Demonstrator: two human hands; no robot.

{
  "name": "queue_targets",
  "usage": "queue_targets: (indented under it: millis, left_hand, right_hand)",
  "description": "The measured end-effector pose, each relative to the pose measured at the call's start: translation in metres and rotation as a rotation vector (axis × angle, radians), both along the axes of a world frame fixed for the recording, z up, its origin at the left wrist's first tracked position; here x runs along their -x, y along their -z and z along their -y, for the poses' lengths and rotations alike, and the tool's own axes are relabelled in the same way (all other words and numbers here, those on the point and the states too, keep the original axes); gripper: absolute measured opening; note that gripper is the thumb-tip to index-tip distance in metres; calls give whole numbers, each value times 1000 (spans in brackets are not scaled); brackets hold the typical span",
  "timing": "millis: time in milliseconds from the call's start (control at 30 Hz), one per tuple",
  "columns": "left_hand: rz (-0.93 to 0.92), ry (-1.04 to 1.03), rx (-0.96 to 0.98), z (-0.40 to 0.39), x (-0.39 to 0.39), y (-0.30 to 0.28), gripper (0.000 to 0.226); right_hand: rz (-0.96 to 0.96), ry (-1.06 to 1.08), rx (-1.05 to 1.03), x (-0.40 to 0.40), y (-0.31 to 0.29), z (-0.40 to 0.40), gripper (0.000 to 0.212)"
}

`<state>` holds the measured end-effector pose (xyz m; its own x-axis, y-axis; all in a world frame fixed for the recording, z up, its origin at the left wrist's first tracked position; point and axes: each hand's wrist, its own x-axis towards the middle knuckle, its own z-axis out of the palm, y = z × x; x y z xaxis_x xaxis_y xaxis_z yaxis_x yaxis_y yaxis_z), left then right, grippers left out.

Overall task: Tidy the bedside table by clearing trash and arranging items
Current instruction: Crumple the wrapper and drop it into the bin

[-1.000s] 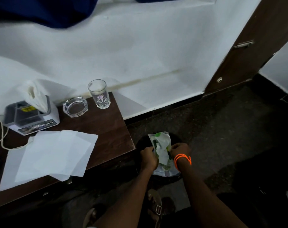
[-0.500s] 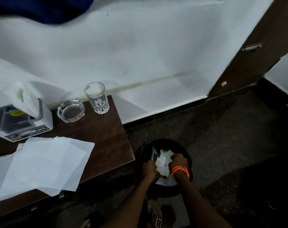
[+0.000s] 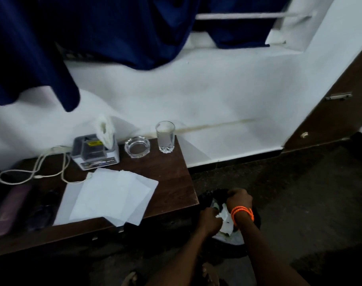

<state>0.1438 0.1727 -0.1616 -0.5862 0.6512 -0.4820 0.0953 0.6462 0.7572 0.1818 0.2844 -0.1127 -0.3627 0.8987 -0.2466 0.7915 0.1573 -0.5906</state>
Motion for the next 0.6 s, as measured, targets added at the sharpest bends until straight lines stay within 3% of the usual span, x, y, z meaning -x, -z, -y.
queue_targets:
  millis: [300, 600]
  left_hand:
    - [-117, -165, -147, 100, 48, -98, 22]
    - [-211, -519, -102, 232, 116, -132, 25]
  right_hand:
    - [-183, -178, -77, 68, -77, 80, 25]
    - [-186, -495, -71, 134, -95, 194, 27]
